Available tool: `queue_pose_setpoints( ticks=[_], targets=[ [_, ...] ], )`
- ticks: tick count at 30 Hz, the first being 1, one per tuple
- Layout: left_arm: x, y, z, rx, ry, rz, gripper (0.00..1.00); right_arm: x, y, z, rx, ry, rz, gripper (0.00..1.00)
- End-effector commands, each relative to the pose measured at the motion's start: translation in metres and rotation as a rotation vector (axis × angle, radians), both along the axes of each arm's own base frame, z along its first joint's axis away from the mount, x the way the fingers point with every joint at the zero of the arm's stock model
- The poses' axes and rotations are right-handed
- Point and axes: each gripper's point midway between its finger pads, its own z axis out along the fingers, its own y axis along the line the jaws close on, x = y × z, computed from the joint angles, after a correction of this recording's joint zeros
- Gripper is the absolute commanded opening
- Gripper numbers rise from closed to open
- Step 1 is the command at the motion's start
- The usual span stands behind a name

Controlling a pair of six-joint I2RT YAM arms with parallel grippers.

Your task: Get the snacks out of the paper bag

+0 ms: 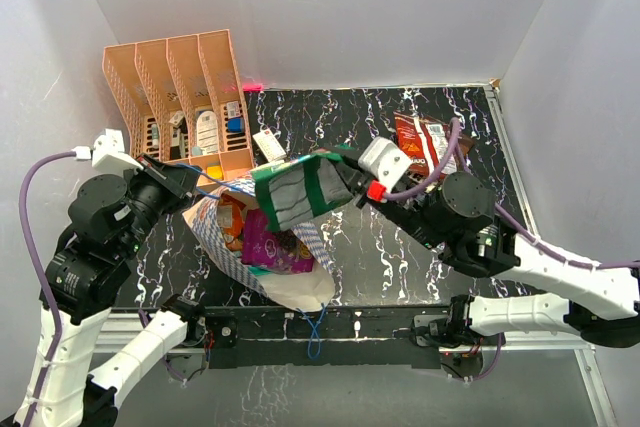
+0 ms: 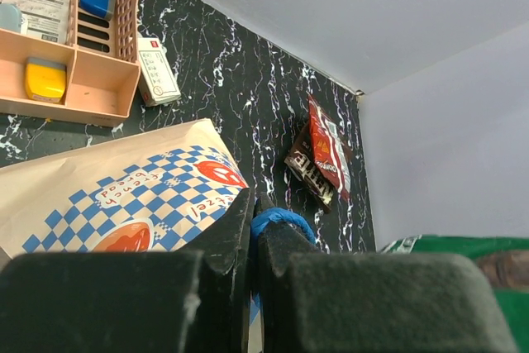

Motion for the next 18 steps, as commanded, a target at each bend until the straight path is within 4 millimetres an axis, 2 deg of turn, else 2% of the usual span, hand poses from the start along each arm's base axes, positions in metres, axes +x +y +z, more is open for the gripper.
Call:
queue_pose_setpoints(
  ticks=[1,3,7,11,14,18],
  targets=[
    [0.003,0.006,0.002,0.017,-0.02,0.031,0.0,0.048,-0.061,0.035,0.082,-0.046,-0.42,0.07],
    [0.004,0.006,0.001,0.022,-0.018,0.032,0.0,0.069,-0.073,0.032,0.073,-0.059,-0.517,0.07],
    [0.004,0.006,-0.001,0.034,-0.013,0.029,0.0,0.126,-0.103,0.018,0.101,-0.036,-0.607,0.07],
    [0.003,0.008,0.001,0.051,-0.015,0.03,0.0,0.18,-0.13,-0.011,0.067,-0.011,-0.697,0.07],
    [0.002,0.01,0.004,0.065,-0.019,0.031,0.0,0.221,-0.167,-0.039,0.025,0.008,-0.81,0.07],
    [0.0,0.01,0.007,0.079,-0.019,0.022,0.0,0.256,-0.207,-0.067,0.02,0.025,-0.878,0.07]
  ],
)
